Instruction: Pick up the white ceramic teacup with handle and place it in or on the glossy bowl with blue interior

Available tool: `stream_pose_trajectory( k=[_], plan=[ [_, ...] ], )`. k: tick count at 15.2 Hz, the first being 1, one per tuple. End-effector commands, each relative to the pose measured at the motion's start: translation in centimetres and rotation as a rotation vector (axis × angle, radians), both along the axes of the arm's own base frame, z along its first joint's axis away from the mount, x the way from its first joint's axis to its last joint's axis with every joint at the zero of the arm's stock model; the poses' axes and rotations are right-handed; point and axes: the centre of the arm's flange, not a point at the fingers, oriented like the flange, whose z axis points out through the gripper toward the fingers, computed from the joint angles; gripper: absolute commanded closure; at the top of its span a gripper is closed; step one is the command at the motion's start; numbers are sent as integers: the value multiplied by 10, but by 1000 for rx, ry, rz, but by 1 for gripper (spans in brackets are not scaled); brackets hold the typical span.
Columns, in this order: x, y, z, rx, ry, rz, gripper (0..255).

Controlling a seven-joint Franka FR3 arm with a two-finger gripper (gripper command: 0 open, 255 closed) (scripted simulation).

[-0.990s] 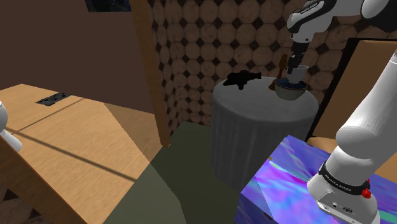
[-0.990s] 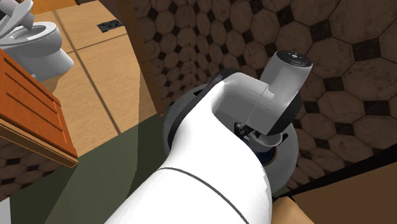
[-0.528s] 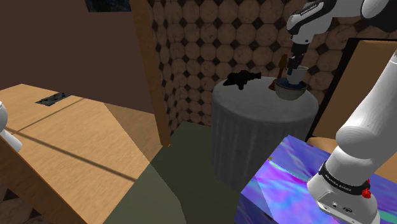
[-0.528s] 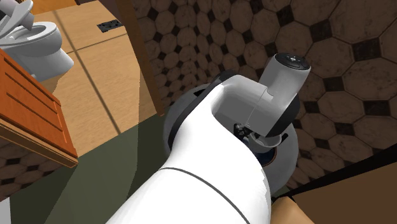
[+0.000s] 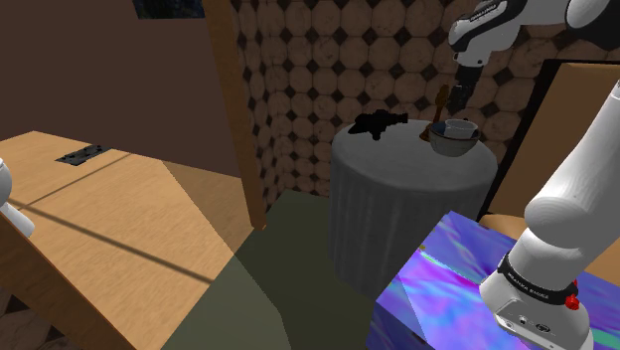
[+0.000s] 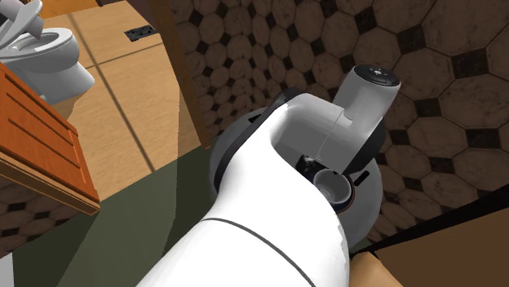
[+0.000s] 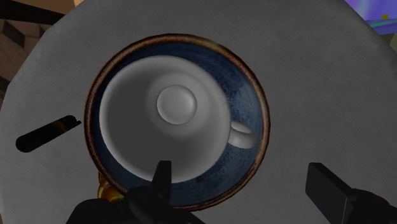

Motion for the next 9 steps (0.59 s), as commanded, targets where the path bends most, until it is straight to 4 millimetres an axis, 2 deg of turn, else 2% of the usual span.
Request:
stream_pose_trajectory(
  k=[1,3,9],
  plan=[
    [0,-1,20,0,0,0,0],
    [0,0,43,0,0,0,0],
    [0,0,43,0,0,0,0]
  ],
)
